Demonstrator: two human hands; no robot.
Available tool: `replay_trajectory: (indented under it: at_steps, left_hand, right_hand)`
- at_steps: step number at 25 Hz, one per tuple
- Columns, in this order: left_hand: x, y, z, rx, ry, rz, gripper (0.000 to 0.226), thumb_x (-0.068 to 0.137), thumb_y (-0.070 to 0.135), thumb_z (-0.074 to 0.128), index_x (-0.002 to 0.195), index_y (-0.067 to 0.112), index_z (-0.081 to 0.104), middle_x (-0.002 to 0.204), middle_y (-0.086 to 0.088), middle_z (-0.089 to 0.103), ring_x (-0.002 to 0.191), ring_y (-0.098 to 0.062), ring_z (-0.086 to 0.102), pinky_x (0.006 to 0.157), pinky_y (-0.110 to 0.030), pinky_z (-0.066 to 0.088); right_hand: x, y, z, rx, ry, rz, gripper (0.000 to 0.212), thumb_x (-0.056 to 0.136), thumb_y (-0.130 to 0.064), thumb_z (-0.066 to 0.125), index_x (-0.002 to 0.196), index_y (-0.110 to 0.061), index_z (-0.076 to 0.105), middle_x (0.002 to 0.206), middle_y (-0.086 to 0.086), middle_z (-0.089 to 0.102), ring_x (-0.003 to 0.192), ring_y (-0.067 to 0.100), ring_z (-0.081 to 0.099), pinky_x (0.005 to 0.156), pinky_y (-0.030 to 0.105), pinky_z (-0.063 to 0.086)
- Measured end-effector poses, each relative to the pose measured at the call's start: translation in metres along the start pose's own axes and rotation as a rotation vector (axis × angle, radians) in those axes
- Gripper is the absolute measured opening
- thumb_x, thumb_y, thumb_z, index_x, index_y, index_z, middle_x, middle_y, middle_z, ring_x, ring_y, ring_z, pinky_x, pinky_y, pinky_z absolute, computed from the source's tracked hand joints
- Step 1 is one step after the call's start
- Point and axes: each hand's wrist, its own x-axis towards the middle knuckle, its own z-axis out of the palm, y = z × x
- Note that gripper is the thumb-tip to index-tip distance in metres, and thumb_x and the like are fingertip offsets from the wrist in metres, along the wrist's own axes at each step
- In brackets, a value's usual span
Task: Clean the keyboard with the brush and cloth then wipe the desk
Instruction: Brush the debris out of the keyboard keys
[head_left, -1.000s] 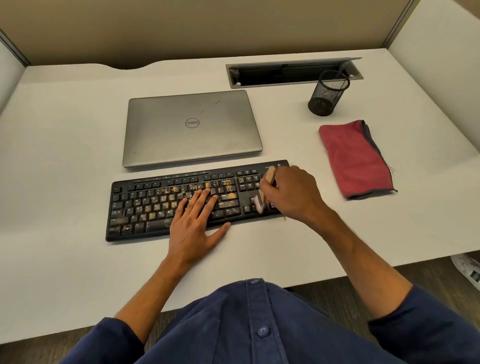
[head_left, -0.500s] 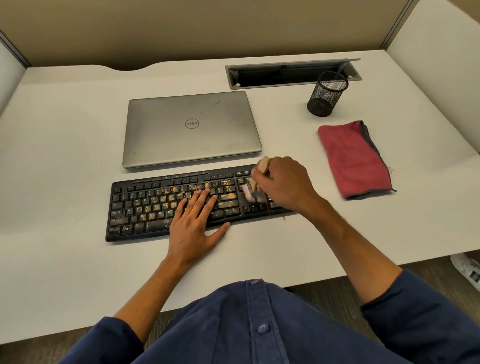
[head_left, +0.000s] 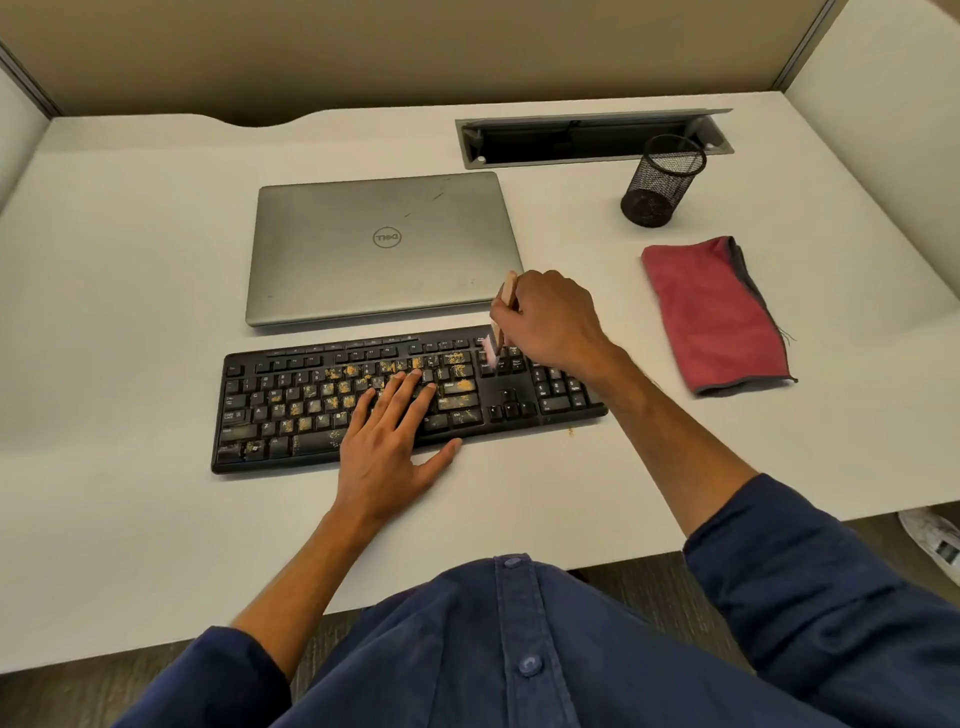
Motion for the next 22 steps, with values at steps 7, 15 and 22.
replay_trajectory:
  at_steps: [7,15,22]
  left_hand:
    - [0.0,0.0,-0.001,0.002,-0.014,0.006,0.073,0.092,0.066,0.043,0.146,0.017,0.049,0.156,-0.006,0.04,0.147,-0.02,0.032,0.122,-0.044,0.02]
    - [0.0,0.0,-0.001,0.015,-0.018,0.005,0.074,0.092,0.067,0.041,0.146,0.017,0.049,0.155,-0.006,0.041,0.146,-0.021,0.032,0.121,-0.047,0.023]
    - [0.0,0.0,0.0,0.017,-0.031,0.0,0.075,0.092,0.068,0.042,0.147,0.018,0.047,0.156,-0.006,0.04,0.147,-0.021,0.031,0.121,-0.046,0.022]
  right_hand:
    - [0.005,0.017,-0.001,0.146,-0.133,-0.016,0.03,0.099,-0.038,0.052,0.102,-0.018,0.073,0.083,0.0,0.073,0.078,0.019,0.068,0.066,0.029,0.051]
    - [0.014,0.02,-0.015,0.172,-0.14,-0.078,0.024,0.097,-0.035,0.056,0.103,-0.02,0.074,0.092,-0.001,0.073,0.082,0.014,0.063,0.063,0.022,0.038]
    - [0.02,0.055,-0.046,0.03,-0.275,-0.053,0.018,0.093,-0.035,0.062,0.079,-0.031,0.074,0.099,-0.001,0.075,0.089,0.02,0.065,0.071,0.03,0.045]
